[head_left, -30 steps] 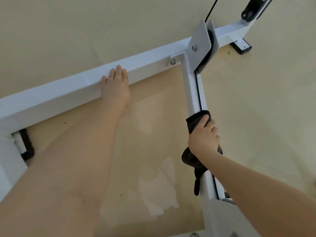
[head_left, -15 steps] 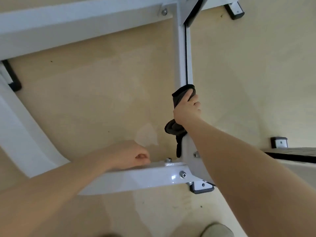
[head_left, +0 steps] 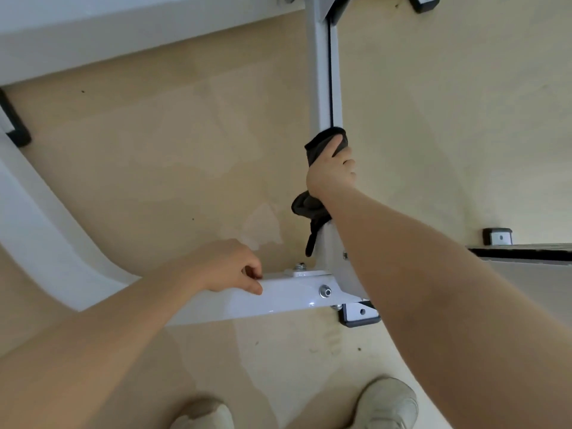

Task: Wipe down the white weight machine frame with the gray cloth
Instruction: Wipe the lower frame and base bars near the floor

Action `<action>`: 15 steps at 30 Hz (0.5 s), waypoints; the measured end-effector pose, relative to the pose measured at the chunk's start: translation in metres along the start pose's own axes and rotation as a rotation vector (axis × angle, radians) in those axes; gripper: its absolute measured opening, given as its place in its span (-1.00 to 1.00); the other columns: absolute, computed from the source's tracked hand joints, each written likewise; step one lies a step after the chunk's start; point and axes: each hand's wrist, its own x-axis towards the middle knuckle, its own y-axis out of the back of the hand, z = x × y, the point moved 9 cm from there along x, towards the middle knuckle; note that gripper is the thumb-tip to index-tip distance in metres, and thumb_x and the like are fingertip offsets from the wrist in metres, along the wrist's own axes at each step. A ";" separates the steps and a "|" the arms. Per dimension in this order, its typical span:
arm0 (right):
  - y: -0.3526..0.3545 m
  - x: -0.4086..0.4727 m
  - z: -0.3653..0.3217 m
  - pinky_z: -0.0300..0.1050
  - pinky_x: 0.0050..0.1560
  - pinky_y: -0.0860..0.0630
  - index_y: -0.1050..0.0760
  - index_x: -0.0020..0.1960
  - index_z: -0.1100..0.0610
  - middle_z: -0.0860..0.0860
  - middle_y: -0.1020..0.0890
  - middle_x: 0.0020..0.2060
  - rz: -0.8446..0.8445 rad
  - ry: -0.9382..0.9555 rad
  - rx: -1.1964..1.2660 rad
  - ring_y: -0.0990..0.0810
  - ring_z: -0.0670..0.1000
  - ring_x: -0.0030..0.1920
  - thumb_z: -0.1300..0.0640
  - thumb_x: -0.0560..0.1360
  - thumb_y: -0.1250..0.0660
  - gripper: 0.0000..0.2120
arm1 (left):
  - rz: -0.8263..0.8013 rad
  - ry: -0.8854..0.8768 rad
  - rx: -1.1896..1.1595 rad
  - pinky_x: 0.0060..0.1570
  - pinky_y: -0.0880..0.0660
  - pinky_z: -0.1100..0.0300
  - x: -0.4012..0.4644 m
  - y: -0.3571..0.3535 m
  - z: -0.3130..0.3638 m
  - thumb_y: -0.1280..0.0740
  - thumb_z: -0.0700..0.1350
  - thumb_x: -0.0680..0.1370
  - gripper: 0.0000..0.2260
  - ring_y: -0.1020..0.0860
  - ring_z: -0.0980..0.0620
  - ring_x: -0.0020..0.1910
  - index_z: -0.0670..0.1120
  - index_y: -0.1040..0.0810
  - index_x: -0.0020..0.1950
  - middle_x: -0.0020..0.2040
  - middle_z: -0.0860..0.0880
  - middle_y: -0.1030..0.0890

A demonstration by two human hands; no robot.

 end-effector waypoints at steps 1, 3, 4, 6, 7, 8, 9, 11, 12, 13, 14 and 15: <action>-0.005 -0.011 0.004 0.10 0.32 -0.22 0.29 0.49 0.26 0.31 0.01 0.45 0.003 -0.016 -0.029 -0.15 0.28 0.38 0.13 0.56 -0.13 -0.28 | -0.007 0.003 0.011 -0.13 -0.40 0.26 0.000 0.002 0.002 -0.40 0.11 0.42 -0.73 -0.52 0.14 -0.10 0.04 -0.59 0.07 -0.15 0.19 -0.51; -0.015 -0.029 0.011 0.10 0.33 -0.20 0.28 0.48 0.29 0.34 0.00 0.44 -0.011 -0.036 -0.106 -0.15 0.30 0.39 0.13 0.57 -0.09 -0.31 | -0.019 0.006 0.031 -0.15 -0.43 0.24 0.000 0.004 0.005 -0.40 0.10 0.42 -0.74 -0.53 0.13 -0.11 0.04 -0.60 0.05 -0.19 0.22 -0.50; -0.018 -0.033 0.012 0.09 0.34 -0.19 0.29 0.48 0.29 0.34 0.01 0.44 -0.019 -0.036 -0.136 -0.14 0.30 0.40 0.12 0.58 -0.08 -0.32 | -0.017 0.007 0.034 -0.15 -0.44 0.22 0.000 0.005 0.005 -0.40 0.11 0.41 -0.74 -0.53 0.12 -0.12 0.04 -0.60 0.04 -0.22 0.23 -0.49; -0.017 -0.032 0.010 0.07 0.35 -0.19 0.29 0.48 0.30 0.34 0.01 0.44 -0.010 -0.033 -0.138 -0.13 0.30 0.40 0.13 0.58 -0.09 -0.32 | -0.002 -0.001 0.035 -0.17 -0.41 0.24 0.000 0.006 0.006 -0.41 0.11 0.41 -0.75 -0.53 0.12 -0.13 0.04 -0.60 0.02 -0.25 0.23 -0.48; -0.014 -0.029 0.007 0.06 0.35 -0.21 0.28 0.48 0.30 0.34 0.01 0.44 0.009 -0.028 -0.117 -0.14 0.29 0.40 0.14 0.57 -0.09 -0.32 | 0.007 -0.006 0.036 -0.17 -0.40 0.24 0.000 0.006 0.006 -0.40 0.11 0.41 -0.75 -0.53 0.12 -0.12 0.04 -0.60 0.02 -0.22 0.22 -0.50; -0.009 -0.025 0.004 0.07 0.34 -0.22 0.27 0.48 0.30 0.33 0.01 0.45 0.035 -0.015 -0.090 -0.15 0.29 0.40 0.15 0.57 -0.10 -0.32 | 0.016 -0.007 0.038 -0.16 -0.39 0.24 0.000 0.005 0.006 -0.40 0.10 0.42 -0.75 -0.53 0.11 -0.11 0.03 -0.60 0.03 -0.18 0.19 -0.52; -0.004 -0.023 0.001 0.07 0.35 -0.23 0.27 0.48 0.30 0.31 0.03 0.46 0.059 0.007 -0.064 -0.13 0.27 0.41 0.16 0.57 -0.11 -0.32 | 0.028 -0.009 0.042 -0.16 -0.39 0.24 -0.001 0.004 0.006 -0.39 0.10 0.43 -0.75 -0.52 0.10 -0.10 0.03 -0.60 0.04 -0.15 0.15 -0.54; 0.004 -0.023 -0.004 0.06 0.42 -0.14 0.28 0.48 0.28 0.26 0.13 0.48 0.089 0.089 -0.057 0.01 0.23 0.47 0.15 0.58 -0.13 -0.30 | 0.062 -0.011 0.052 -0.15 -0.38 0.24 -0.004 0.004 0.007 -0.38 0.10 0.44 -0.75 -0.51 0.10 -0.09 0.02 -0.60 0.05 -0.12 0.13 -0.55; 0.005 -0.026 -0.007 0.04 0.45 -0.04 0.30 0.48 0.27 0.23 0.18 0.49 0.086 0.151 -0.077 0.11 0.20 0.49 0.14 0.59 -0.13 -0.29 | 0.072 -0.007 0.049 -0.14 -0.39 0.23 -0.005 0.004 0.007 -0.37 0.10 0.45 -0.75 -0.52 0.09 -0.08 0.02 -0.60 0.06 -0.10 0.12 -0.56; 0.005 -0.030 -0.009 0.02 0.47 0.04 0.32 0.48 0.25 0.21 0.23 0.49 0.073 0.218 -0.110 0.18 0.16 0.50 0.14 0.59 -0.13 -0.29 | 0.076 -0.004 0.042 -0.14 -0.39 0.23 -0.006 0.004 0.007 -0.37 0.10 0.45 -0.75 -0.52 0.09 -0.07 0.02 -0.60 0.06 -0.10 0.12 -0.56; 0.003 -0.035 -0.009 0.00 0.47 0.09 0.33 0.48 0.24 0.19 0.26 0.48 0.051 0.277 -0.149 0.22 0.13 0.50 0.13 0.60 -0.12 -0.29 | 0.078 -0.004 0.034 -0.16 -0.38 0.23 -0.007 0.005 0.007 -0.37 0.10 0.45 -0.75 -0.52 0.09 -0.08 0.02 -0.60 0.06 -0.11 0.12 -0.56; 0.002 -0.039 -0.009 -0.01 0.47 0.12 0.34 0.48 0.24 0.18 0.28 0.48 0.022 0.319 -0.196 0.24 0.12 0.49 0.13 0.60 -0.10 -0.30 | 0.075 -0.006 0.029 -0.18 -0.37 0.24 -0.007 0.005 0.008 -0.37 0.10 0.45 -0.75 -0.51 0.09 -0.09 0.02 -0.60 0.06 -0.10 0.11 -0.56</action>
